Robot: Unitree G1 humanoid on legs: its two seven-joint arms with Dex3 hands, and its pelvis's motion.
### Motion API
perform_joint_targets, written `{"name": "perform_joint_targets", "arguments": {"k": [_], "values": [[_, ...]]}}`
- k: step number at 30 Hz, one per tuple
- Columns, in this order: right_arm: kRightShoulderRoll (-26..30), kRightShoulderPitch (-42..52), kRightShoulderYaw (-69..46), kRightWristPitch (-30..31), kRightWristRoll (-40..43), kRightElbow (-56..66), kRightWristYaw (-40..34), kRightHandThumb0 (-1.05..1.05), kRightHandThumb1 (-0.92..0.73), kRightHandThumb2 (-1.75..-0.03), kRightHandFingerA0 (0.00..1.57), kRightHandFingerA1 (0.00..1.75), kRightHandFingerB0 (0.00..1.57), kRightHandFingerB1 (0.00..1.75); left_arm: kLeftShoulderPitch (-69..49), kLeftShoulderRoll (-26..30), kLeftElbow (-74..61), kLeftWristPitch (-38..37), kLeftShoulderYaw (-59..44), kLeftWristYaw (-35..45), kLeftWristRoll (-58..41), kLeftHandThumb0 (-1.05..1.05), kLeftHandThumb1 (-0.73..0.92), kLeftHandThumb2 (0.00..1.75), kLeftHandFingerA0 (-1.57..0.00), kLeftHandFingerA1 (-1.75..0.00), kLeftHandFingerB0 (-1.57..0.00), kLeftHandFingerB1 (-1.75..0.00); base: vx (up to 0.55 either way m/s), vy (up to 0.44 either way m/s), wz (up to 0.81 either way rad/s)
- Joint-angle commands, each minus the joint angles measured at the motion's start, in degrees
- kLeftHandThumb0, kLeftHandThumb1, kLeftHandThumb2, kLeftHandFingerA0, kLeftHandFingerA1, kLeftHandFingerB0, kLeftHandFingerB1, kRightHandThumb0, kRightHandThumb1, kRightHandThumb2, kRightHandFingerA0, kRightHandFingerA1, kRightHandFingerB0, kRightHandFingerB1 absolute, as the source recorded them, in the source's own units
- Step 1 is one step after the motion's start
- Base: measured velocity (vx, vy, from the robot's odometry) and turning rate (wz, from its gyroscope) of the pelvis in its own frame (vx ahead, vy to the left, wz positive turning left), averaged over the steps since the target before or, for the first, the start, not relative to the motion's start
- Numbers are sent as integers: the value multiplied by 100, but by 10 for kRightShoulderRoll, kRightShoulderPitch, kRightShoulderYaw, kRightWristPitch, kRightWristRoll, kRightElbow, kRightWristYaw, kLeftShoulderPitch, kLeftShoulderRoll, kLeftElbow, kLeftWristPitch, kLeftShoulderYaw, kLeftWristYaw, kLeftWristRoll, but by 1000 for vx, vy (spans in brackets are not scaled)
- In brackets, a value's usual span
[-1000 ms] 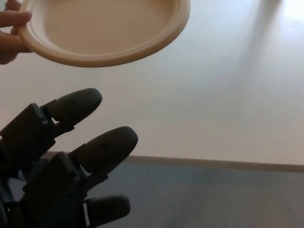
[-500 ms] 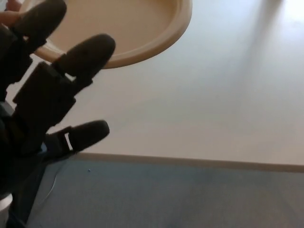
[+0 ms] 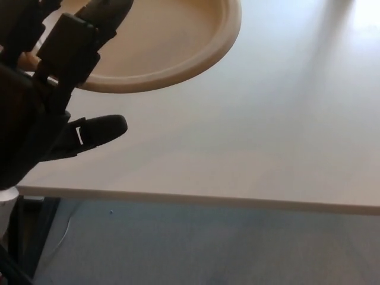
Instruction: A person passes a plate to the robot and the robot grabs it with its left hand and places it at the centre of the table infront of it
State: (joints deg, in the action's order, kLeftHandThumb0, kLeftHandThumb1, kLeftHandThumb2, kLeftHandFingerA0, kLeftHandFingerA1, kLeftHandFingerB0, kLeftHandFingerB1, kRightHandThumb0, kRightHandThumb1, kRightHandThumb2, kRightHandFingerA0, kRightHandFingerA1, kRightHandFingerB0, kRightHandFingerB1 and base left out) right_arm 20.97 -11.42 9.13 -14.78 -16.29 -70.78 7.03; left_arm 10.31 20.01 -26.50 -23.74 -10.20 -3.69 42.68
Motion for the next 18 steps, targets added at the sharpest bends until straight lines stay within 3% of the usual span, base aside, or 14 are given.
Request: {"name": "perform_joint_targets", "arguments": {"k": [1, 3, 4, 7, 8, 10, 11, 12, 13, 18], "values": [[14, -4, -6, 3, 5, 0, 8, -72, -81, -64, 33, 58, 29, 44, 22, 16, 11, 74, 20, 50, 47, -75, 47, 83, -8, -21, -3, -27, 0, 0, 0], [14, -4, -4, 4, 0, 0, 5, -73, -81, -64, 33, 57, 29, 44, 31, 21, 15, 85, 27, 54, 67, -74, 47, 84, -8, -22, -2, -25, 0, 0, 0], [14, -4, -4, 5, 0, 1, 5, -72, -81, -64, 32, 56, 30, 44, 44, 21, 18, 99, 36, 68, 74, -74, 55, 57, -7, -26, -5, -28, 0, 0, 0], [14, -5, -2, 8, -3, -1, 5, -73, -81, -64, 31, 55, 29, 43, 73, 26, 36, 118, 54, 83, 86, -72, 54, 57, -8, -26, -7, -28, 0, 0, 0], [14, -5, -6, 4, 2, 1, 8, -70, -79, -65, 32, 56, 29, 44, 80, 28, 41, 124, 57, 86, 91, -71, 44, 82, -8, -24, 0, -30, 0, 0, 0], [14, -6, -7, 4, 2, 1, 9, -71, -80, -64, 32, 57, 30, 43, 100, 34, 53, 138, 70, 94, 110, -79, 49, 83, -9, -22, -2, -22, 0, 0, 0], [14, -7, -6, 5, 1, 1, 9, -72, -78, -64, 33, 57, 29, 43, 112, 37, 63, 144, 77, 96, 118, -73, 55, 59, -8, -27, -3, -27, 0, 0, 0], [15, -8, -6, 5, 0, 1, 8, -72, -78, -64, 33, 57, 29, 43, 121, 41, 71, 146, 81, 93, 120, -73, 55, 59, -8, -27, -3, -27, 0, 0, 0], [14, -8, -5, 6, -1, 1, 8, -72, -78, -65, 32, 55, 28, 42, 132, 41, 81, 151, 88, 89, 129, -76, 46, 80, -10, -34, -5, -33, 0, 0, 0], [16, -12, -7, 8, 1, 4, 9, -70, -80, -64, 30, 53, 30, 42, 197, 39, 133, 174, 127, 85, 163, -75, 48, 81, -13, -40, -3, -31, 0, 0, 0]]}}
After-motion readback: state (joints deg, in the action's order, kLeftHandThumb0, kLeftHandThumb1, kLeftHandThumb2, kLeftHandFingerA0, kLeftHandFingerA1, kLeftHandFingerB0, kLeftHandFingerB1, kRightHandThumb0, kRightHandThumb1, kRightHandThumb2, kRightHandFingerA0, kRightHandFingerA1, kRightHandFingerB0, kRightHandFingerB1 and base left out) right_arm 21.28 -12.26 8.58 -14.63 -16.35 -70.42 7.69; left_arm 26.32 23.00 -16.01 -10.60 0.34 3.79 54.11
